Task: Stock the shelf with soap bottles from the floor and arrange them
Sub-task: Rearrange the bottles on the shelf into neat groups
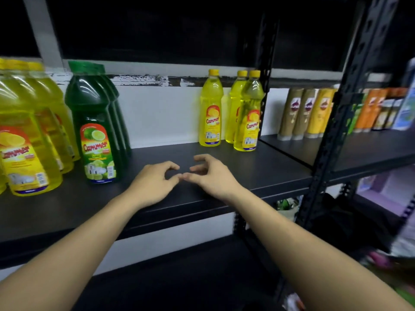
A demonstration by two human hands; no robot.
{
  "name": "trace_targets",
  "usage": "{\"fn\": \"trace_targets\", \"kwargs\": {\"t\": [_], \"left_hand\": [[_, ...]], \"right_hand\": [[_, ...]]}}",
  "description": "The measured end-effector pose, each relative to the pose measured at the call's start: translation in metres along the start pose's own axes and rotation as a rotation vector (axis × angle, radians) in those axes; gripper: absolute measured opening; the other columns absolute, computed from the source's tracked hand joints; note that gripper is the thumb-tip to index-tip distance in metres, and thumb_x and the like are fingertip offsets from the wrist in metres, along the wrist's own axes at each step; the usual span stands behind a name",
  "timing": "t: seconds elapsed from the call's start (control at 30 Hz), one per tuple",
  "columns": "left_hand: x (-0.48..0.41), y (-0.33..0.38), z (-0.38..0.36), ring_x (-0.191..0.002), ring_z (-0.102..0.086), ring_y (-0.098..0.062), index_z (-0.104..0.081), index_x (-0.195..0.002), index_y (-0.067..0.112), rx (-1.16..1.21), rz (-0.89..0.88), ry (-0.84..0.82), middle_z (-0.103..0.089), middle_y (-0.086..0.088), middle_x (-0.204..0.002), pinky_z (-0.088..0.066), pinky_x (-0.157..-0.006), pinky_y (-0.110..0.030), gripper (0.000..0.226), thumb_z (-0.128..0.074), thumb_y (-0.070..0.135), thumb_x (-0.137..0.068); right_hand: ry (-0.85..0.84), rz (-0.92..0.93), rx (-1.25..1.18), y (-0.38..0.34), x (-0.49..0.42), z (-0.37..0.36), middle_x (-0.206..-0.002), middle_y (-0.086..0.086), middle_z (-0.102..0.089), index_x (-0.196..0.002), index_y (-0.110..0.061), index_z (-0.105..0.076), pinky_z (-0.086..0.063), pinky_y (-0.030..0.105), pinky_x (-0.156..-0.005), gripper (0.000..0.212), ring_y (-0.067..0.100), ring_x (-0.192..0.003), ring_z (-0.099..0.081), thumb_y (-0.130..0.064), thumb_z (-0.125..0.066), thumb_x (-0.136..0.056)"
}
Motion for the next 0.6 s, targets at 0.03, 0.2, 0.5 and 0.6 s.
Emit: {"fn": "trace_targets", "kwargs": {"t": [0.03,0.2,0.5,0.6], "left_hand": [[-0.005,0.009,-0.01,-0.122,-0.055,-0.019,-0.06,-0.129,0.035,0.0,-0.005,-0.035,-0.063,0.007,-0.132,-0.044,-0.099,-0.034,0.039,-0.058,0.05,-0.093],[-0.034,0.046,-0.056,-0.131,-0.05,-0.025,-0.05,-0.143,0.03,-0.057,-0.037,-0.175,-0.057,-0.001,-0.142,-0.038,-0.105,-0.034,0.061,-0.054,0.062,-0.091],[-0.076,0.058,-0.102,-0.153,-0.016,-0.021,-0.032,-0.153,0.038,-0.215,-0.051,-0.323,-0.02,0.011,-0.164,-0.013,-0.122,-0.048,0.087,-0.025,0.085,-0.08],[-0.076,0.053,-0.102,-0.153,-0.014,-0.019,-0.03,-0.154,0.039,-0.216,-0.058,-0.305,-0.018,0.013,-0.164,-0.011,-0.123,-0.049,0.084,-0.025,0.084,-0.083]], "right_hand": [[0.042,-0.033,-0.013,0.01,0.001,0.019,-0.111,-0.007,-0.071,-0.133,-0.022,-0.054,-0.05,0.033,-0.1,0.067,0.01,-0.106,-0.065,-0.043,-0.082,-0.076],[0.273,-0.171,-0.051,0.055,0.015,0.11,-0.106,-0.009,-0.071,-0.124,-0.022,-0.06,-0.051,0.03,-0.093,0.053,0.012,-0.107,-0.065,-0.039,-0.08,-0.077],[0.289,-0.198,0.19,0.081,-0.002,0.157,-0.132,0.003,-0.058,-0.138,-0.016,-0.048,-0.04,0.023,-0.09,0.07,0.02,-0.121,-0.055,-0.039,-0.08,-0.08],[0.288,-0.209,0.204,0.085,-0.023,0.157,-0.133,0.003,-0.057,-0.143,-0.016,-0.042,-0.042,0.026,-0.094,0.079,0.02,-0.123,-0.054,-0.039,-0.082,-0.079]]}}
Point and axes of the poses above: each hand's wrist, its own x-axis away from the middle knuckle, its own z-axis out of the back of the hand, y = z × x, the point moved 9 cm from there along -x, towards the middle knuckle
